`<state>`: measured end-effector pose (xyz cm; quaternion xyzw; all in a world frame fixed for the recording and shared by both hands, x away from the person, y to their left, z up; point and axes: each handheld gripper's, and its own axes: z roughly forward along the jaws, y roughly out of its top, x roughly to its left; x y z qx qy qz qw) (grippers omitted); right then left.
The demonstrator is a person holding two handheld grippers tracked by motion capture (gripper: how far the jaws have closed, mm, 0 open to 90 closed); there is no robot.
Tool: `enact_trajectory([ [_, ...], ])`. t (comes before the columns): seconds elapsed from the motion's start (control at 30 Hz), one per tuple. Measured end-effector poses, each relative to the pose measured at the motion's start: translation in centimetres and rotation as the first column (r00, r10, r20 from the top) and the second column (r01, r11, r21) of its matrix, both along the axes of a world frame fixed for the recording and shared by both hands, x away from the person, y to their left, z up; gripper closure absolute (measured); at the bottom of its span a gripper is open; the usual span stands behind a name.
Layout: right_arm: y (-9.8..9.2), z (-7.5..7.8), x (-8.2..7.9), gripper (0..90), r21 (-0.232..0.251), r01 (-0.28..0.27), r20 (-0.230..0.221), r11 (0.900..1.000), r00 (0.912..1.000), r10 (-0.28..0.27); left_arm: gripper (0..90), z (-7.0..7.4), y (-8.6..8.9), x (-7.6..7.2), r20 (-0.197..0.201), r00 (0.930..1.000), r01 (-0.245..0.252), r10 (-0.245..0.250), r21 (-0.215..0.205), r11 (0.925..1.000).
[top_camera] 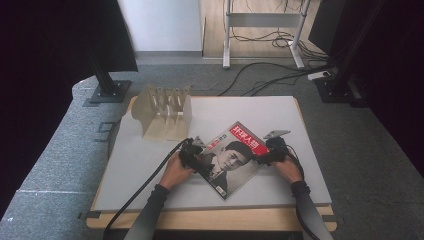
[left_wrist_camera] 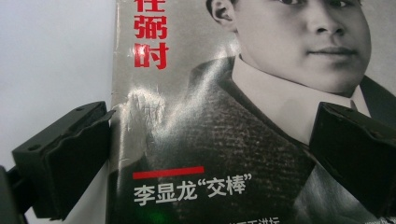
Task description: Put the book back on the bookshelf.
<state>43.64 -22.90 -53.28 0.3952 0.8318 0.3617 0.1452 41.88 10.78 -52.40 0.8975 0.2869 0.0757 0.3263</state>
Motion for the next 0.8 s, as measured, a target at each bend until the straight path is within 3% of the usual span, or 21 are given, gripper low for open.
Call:
enact_trajectory([
  [0.5, 1.7, -0.1, -4.3, 1.9, 0.006, -0.012, 0.014, 1.000, 0.9998, 0.012, 0.0, 0.0, 1.6, -4.4, 0.001, 0.9999, -0.010, 0.010, 0.003, 0.9999],
  [0.6, 1.8, 0.1, -4.4, 2.9, -0.017, -0.023, 0.021, 1.000, 0.9995, 0.024, 0.0, 0.0, 1.7, -4.6, 0.002, 1.0000, -0.010, 0.010, 0.001, 1.0000],
  [0.63, 1.8, 0.6, -4.6, 5.8, -0.056, -0.027, 0.034, 0.998, 0.9990, 0.029, 0.0, 0.0, 1.7, -4.9, 0.004, 0.9999, -0.010, 0.010, 0.001, 1.0000],
  [0.7, 1.6, 0.9, -4.9, 5.2, -0.076, -0.021, 0.054, 0.997, 0.9982, 0.025, 0.0, 0.0, 1.7, -5.0, 0.003, 1.0000, -0.008, 0.008, -0.001, 1.0000],
  [0.73, 1.1, 1.4, -5.5, 4.5, -0.080, -0.003, 0.078, 0.997, 0.9969, 0.009, 0.0, 0.0, 1.7, -5.2, 0.005, 1.0000, -0.008, 0.008, -0.002, 1.0000],
  [0.8, 0.8, 1.7, -5.9, 4.4, -0.074, 0.005, 0.082, 0.997, 0.9966, 0.001, 0.0, 0.0, 1.7, -5.3, 0.005, 0.9999, -0.010, 0.010, -0.003, 0.9999],
])
